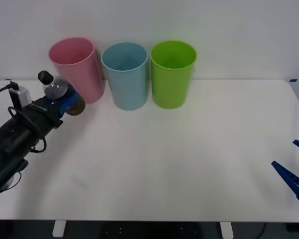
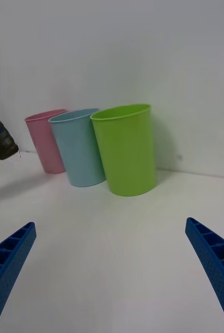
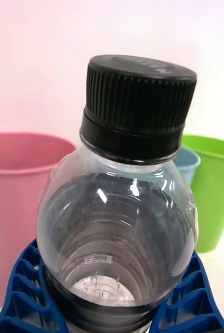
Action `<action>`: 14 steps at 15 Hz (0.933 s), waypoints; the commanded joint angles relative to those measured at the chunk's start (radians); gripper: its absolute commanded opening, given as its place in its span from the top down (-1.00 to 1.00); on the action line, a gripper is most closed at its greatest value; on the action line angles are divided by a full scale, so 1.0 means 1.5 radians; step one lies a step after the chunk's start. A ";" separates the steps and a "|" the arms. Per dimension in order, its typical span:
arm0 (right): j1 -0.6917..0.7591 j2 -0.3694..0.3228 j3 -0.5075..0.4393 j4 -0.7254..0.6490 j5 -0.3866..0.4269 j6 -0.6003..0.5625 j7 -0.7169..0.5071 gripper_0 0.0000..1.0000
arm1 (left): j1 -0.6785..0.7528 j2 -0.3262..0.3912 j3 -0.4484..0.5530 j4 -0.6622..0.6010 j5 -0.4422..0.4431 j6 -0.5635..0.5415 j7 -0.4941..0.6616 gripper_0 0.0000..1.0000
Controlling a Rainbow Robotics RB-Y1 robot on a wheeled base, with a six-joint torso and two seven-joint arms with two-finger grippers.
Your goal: Grasp the object on the table and drop it into the matching bin: aluminum can to the light blue bin, PET bottle to the pink bin.
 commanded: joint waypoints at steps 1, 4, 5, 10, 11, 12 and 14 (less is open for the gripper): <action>0.000 0.000 0.000 0.000 0.000 0.000 0.000 -1.00 | 0.000 0.030 0.005 -0.042 -0.006 0.002 0.087 1.00; 0.000 0.000 0.000 0.000 0.000 0.000 0.000 -1.00 | -0.007 0.078 0.005 -0.082 -0.006 0.012 0.189 1.00; 0.000 0.000 0.000 0.000 0.000 0.000 0.000 -1.00 | -0.016 0.093 0.005 -0.083 -0.007 0.013 0.213 1.00; 0.000 0.000 0.000 0.000 0.000 0.000 0.000 -1.00 | -0.099 0.150 0.005 -0.068 -0.046 0.032 0.336 1.00; 0.000 0.000 0.000 0.000 0.000 0.000 0.000 -1.00 | -0.122 0.157 0.005 -0.047 -0.053 0.032 0.336 1.00; 0.000 0.000 0.000 0.000 0.000 0.000 0.000 -1.00 | -0.143 0.159 0.005 -0.026 -0.063 0.032 0.336 1.00; 0.000 0.000 0.000 0.000 0.000 0.000 0.000 -1.00 | -0.194 0.163 0.005 0.024 -0.095 0.032 0.336 1.00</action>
